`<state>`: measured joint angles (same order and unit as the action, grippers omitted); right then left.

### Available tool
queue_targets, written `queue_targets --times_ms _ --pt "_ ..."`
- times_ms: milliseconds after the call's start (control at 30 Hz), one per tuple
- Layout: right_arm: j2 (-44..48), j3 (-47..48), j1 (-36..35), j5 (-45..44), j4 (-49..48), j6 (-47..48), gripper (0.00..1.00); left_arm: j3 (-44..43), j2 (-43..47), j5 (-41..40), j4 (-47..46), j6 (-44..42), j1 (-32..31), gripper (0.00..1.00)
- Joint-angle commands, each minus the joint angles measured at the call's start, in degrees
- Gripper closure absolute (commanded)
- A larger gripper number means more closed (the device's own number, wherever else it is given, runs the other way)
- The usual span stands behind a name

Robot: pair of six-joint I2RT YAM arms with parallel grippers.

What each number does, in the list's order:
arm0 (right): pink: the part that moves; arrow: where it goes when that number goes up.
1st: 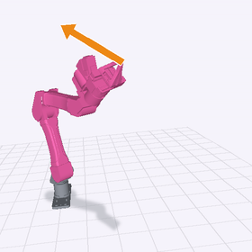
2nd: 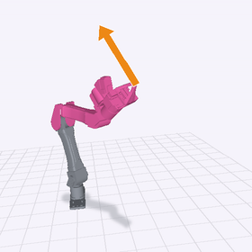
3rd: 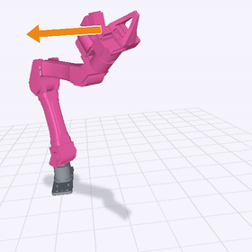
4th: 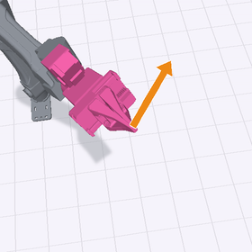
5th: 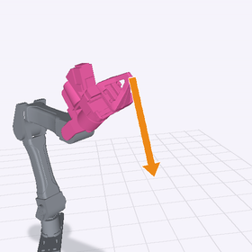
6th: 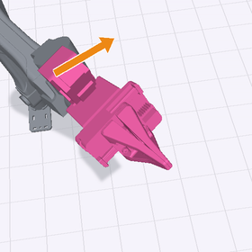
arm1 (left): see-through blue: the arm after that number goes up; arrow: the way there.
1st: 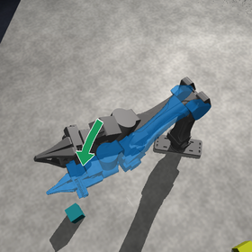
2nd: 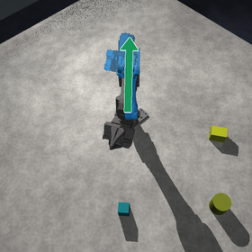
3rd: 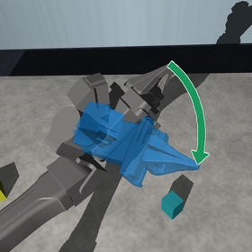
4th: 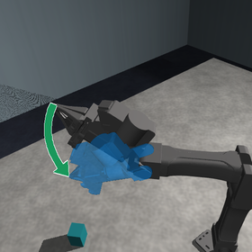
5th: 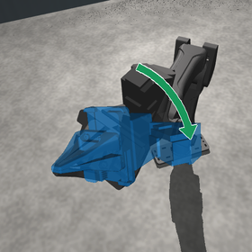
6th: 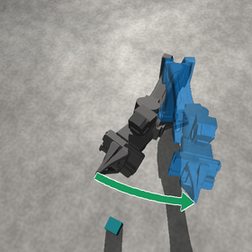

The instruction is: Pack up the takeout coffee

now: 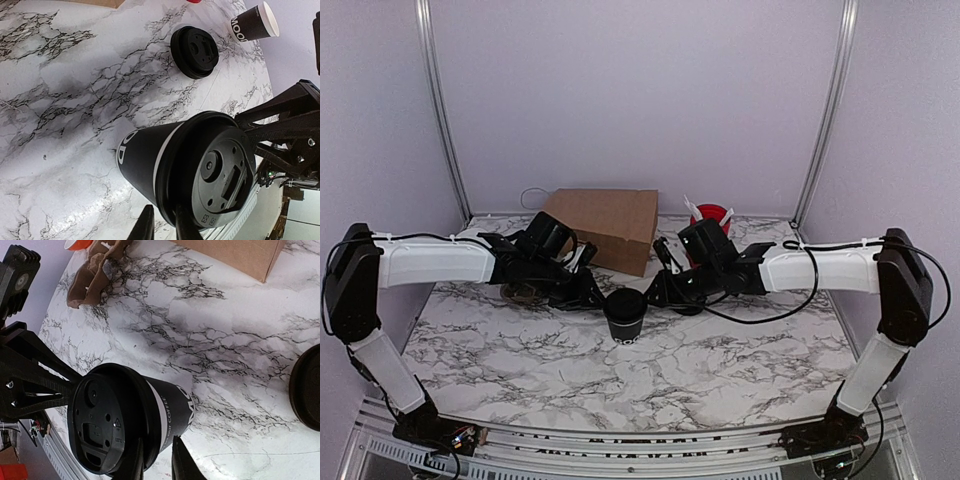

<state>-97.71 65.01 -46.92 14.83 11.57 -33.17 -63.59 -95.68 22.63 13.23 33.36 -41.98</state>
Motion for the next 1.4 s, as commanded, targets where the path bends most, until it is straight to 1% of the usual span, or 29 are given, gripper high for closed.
queue_targets --times_ms 0,467,700,900,1133,1367 --pt "-4.42 -4.05 -2.70 0.32 4.16 1.37 0.82 2.28 -4.40 -3.68 4.40 -1.45 -0.65 0.86" --pt "-6.13 -10.74 -5.26 -0.54 1.18 -0.58 0.82 3.86 -5.22 -5.30 4.33 -1.60 -0.65 0.87" --pt "-5.69 -13.11 -5.42 -1.65 0.54 -2.12 0.82 4.53 -5.56 -5.41 3.78 -1.47 -0.65 0.87" --pt "-4.21 -8.41 -5.56 -4.00 3.09 -1.99 0.82 3.31 -5.12 -5.36 3.99 -1.95 -0.65 0.87" --pt "-2.09 -1.25 -5.63 -6.90 4.86 -2.75 0.79 -1.38 -4.11 -6.08 5.82 -3.99 -0.65 0.86" --pt "-0.58 1.61 -5.55 -8.46 3.85 -3.37 0.78 -5.68 -6.01 -5.99 7.09 -5.65 -0.65 0.86"
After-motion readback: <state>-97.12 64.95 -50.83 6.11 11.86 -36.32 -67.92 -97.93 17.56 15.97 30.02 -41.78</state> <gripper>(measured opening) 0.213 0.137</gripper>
